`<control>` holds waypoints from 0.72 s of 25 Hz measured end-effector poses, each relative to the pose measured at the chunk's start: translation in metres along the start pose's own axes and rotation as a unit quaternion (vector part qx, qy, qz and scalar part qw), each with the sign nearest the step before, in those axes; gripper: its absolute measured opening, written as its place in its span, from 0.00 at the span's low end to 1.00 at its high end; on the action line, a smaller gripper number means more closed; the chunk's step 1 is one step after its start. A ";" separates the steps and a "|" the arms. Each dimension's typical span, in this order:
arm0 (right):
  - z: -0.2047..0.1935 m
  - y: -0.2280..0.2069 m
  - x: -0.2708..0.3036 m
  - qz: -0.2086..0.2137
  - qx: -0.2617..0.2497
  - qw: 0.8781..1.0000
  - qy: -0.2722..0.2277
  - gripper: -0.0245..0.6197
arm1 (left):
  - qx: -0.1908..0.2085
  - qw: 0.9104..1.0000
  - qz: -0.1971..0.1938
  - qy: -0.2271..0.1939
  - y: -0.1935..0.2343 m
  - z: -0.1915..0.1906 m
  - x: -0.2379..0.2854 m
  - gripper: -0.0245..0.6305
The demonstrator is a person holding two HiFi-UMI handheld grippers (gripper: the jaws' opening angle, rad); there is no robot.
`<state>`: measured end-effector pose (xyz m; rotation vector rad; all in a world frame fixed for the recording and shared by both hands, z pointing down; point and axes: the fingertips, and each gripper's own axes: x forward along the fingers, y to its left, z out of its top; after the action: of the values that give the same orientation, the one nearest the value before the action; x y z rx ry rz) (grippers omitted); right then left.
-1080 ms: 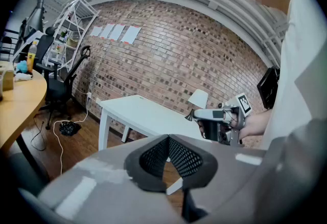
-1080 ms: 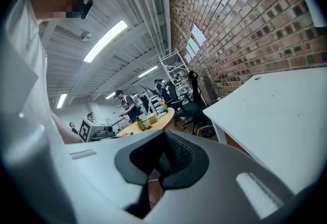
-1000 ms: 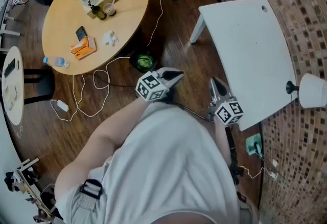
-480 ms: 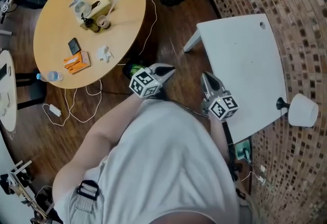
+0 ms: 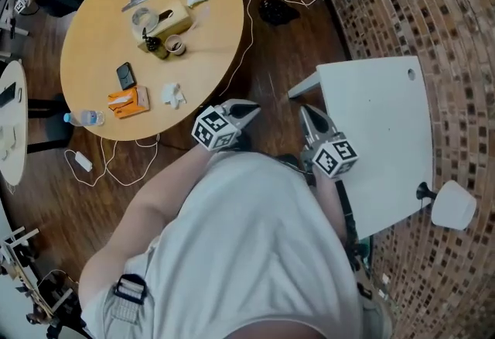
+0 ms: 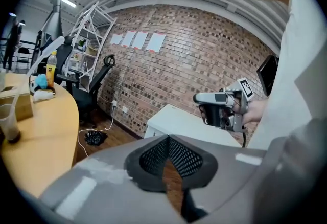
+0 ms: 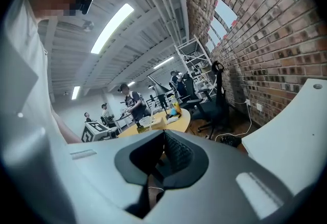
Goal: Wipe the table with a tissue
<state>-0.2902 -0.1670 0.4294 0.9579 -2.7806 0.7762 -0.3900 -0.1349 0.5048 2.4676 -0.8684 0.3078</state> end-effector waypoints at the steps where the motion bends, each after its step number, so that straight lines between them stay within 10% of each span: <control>1: 0.000 0.001 0.008 0.009 0.001 1.000 0.002 0.05 | -0.002 1.000 0.008 -0.001 0.005 0.000 -0.004 0.05; 10: -0.001 0.011 0.089 0.101 -0.009 0.994 0.051 0.05 | -0.041 0.992 0.116 -0.016 0.061 -0.010 -0.057 0.05; 18: 0.021 0.031 0.148 0.195 -0.057 0.974 0.099 0.05 | -0.098 0.965 0.242 -0.022 0.107 -0.043 -0.117 0.05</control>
<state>-0.4251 -0.2374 0.4352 0.2944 -2.8262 0.6968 -0.5499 -0.1229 0.5393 2.0621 -1.4476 0.3149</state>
